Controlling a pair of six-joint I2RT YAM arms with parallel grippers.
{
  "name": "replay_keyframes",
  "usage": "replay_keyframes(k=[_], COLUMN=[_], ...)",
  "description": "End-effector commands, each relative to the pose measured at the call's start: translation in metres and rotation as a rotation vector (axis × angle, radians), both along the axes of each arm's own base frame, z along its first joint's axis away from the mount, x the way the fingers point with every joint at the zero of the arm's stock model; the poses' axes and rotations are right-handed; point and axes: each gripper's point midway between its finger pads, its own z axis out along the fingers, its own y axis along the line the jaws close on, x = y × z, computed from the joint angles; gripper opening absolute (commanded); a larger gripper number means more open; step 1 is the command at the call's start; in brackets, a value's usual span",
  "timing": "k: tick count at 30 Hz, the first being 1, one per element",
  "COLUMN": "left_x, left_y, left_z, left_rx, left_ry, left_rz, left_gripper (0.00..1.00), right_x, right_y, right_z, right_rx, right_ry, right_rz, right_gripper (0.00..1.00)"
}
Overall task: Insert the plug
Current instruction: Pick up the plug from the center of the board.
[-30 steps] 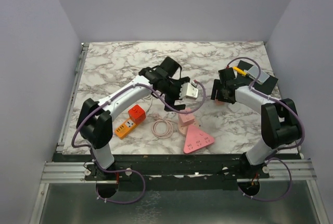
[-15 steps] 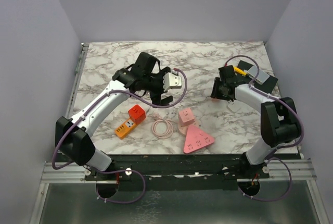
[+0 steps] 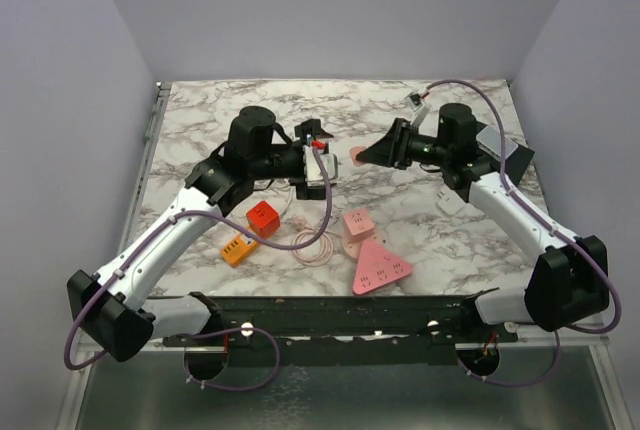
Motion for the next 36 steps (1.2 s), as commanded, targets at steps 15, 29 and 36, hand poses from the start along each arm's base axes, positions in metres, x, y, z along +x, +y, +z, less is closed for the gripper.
replay_keyframes(k=[15,29,36], left_x=[-0.060,-0.066,-0.066], left_y=[0.021,0.012,0.010], left_z=[0.012,0.008,0.000], left_rx=[0.105,0.101,0.105], left_ry=[-0.480,-0.406,-0.356], left_rz=[-0.331,-0.357,-0.349], left_gripper=[0.89,0.37,0.00], right_x=[-0.122,-0.118,-0.115], right_y=[0.083,0.102,0.105], right_z=[0.047,0.053,0.050], right_rx=[0.028,0.036,0.005], right_ry=[-0.032,-0.071,-0.091], right_rz=[0.742,0.776,0.773], right_gripper=[0.33,0.33,0.56])
